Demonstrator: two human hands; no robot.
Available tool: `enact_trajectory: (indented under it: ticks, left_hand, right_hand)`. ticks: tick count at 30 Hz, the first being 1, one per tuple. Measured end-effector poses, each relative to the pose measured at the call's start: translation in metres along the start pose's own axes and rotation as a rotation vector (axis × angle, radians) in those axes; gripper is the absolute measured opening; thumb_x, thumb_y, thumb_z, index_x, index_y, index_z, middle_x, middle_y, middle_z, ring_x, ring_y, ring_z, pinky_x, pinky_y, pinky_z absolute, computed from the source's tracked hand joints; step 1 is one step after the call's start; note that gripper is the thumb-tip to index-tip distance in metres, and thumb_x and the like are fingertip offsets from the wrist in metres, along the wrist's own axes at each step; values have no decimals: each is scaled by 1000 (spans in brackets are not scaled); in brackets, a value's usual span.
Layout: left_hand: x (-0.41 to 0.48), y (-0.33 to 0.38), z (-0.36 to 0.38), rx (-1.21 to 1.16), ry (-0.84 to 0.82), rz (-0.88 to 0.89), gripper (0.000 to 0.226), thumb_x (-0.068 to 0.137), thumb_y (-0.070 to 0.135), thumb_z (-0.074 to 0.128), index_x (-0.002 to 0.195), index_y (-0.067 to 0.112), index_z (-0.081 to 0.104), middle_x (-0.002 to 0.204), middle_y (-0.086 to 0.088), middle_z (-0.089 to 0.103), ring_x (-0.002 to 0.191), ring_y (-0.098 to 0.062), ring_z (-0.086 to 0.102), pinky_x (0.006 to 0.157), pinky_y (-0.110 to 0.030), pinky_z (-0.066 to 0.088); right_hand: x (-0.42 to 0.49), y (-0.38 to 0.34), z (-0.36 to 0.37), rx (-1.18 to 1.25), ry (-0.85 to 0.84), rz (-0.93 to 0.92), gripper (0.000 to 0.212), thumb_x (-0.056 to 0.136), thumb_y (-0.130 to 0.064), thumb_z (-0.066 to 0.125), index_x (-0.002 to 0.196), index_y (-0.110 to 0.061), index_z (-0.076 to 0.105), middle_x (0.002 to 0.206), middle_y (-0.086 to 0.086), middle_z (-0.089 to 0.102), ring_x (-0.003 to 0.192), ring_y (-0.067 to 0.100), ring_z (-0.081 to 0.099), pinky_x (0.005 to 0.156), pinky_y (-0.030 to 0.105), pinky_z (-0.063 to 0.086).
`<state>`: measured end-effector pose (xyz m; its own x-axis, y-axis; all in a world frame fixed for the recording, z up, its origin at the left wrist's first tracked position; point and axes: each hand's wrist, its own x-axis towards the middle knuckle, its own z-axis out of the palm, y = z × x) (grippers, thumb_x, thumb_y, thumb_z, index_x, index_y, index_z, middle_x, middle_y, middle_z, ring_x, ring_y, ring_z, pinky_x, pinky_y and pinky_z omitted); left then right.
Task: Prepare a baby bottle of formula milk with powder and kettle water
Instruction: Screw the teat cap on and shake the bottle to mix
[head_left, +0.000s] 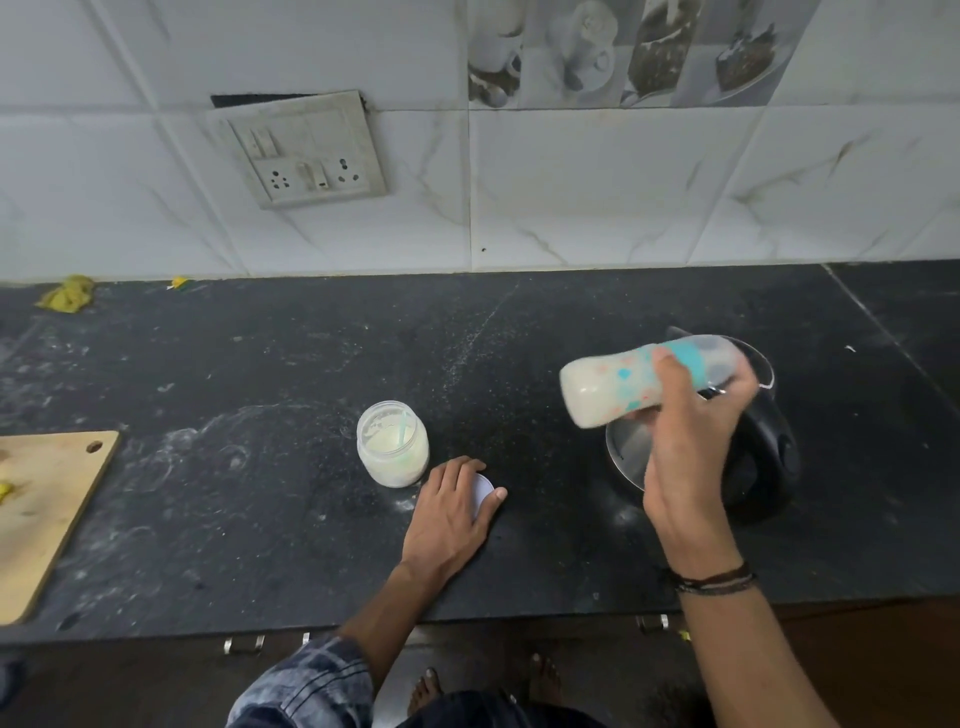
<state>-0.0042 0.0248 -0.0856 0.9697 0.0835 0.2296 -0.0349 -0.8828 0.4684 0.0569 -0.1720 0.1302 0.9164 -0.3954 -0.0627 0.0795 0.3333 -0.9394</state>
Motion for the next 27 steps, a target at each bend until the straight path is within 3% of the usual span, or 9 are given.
enact_trajectory:
  ticks: [2, 6, 8, 11, 14, 16, 19, 23, 27]
  left_hand:
    - [1, 0, 0, 5, 5, 4, 51, 104, 61, 40, 129, 20, 57, 131, 5, 57, 121, -15, 49, 108, -27, 36]
    - [0, -1, -1, -1, -3, 8, 51, 104, 61, 40, 130, 21, 57, 132, 5, 56, 122, -14, 48, 108, -27, 36]
    - [1, 0, -1, 3, -3, 5, 52, 104, 62, 38, 130, 20, 57, 132, 5, 56, 122, -15, 48, 109, -26, 35]
    - [1, 1, -1, 5, -11, -1, 53, 104, 62, 37, 131, 20, 56, 133, 5, 56, 122, -14, 47, 108, -27, 35]
    - [0, -1, -1, 0, -15, 2, 52, 104, 62, 38, 131, 21, 56, 134, 5, 55, 123, -14, 47, 108, -27, 36]
    - [1, -1, -1, -3, -11, -1, 53, 104, 62, 38, 131, 21, 56, 133, 5, 55, 122, -14, 48, 108, -27, 35]
    - [1, 1, -1, -1, -8, -8, 53, 104, 63, 37, 131, 21, 56, 133, 5, 55, 122, -14, 48, 107, -27, 36]
    - [0, -1, 0, -2, -14, 1, 52, 104, 62, 38, 131, 21, 56, 133, 5, 55, 121, -14, 48, 107, -27, 36]
    - [1, 1, -1, -1, -5, -7, 52, 104, 62, 39, 130, 20, 57, 132, 5, 56, 121, -15, 49, 107, -28, 37]
  right_hand:
    - [1, 1, 0, 46, 55, -23, 55, 94, -16, 71, 137, -24, 37, 128, 2, 66, 102, 11, 73, 68, 34, 61]
    - [-4, 3, 4, -111, -100, 56, 55, 91, -9, 74, 136, -24, 44, 110, -6, 66, 88, 5, 73, 60, 31, 58]
    - [-5, 2, 3, -38, -29, 7, 58, 93, -9, 72, 140, -20, 39, 117, -3, 65, 90, 2, 73, 62, 28, 58]
    - [0, 2, 2, 23, 21, -14, 57, 93, -15, 72, 139, -22, 38, 129, 1, 64, 103, 12, 72, 65, 31, 59]
    - [-2, 6, 6, -107, -109, 56, 55, 91, -11, 74, 136, -24, 43, 113, -5, 65, 93, 8, 72, 63, 32, 57]
    - [-5, 4, 7, -32, -36, 14, 57, 92, -10, 72, 139, -21, 40, 116, -3, 68, 93, 6, 73, 65, 33, 58]
    - [-3, 0, 6, 107, 67, -58, 56, 95, -15, 70, 138, -22, 34, 128, 5, 67, 107, 16, 72, 70, 36, 62]
    - [-5, 1, 9, -73, -105, 14, 54, 92, -9, 73, 133, -25, 41, 114, -2, 66, 93, 10, 73, 61, 29, 57]
    - [-4, -4, 5, 76, 61, -86, 63, 96, -14, 71, 144, -17, 31, 119, -4, 65, 99, 8, 73, 70, 32, 60]
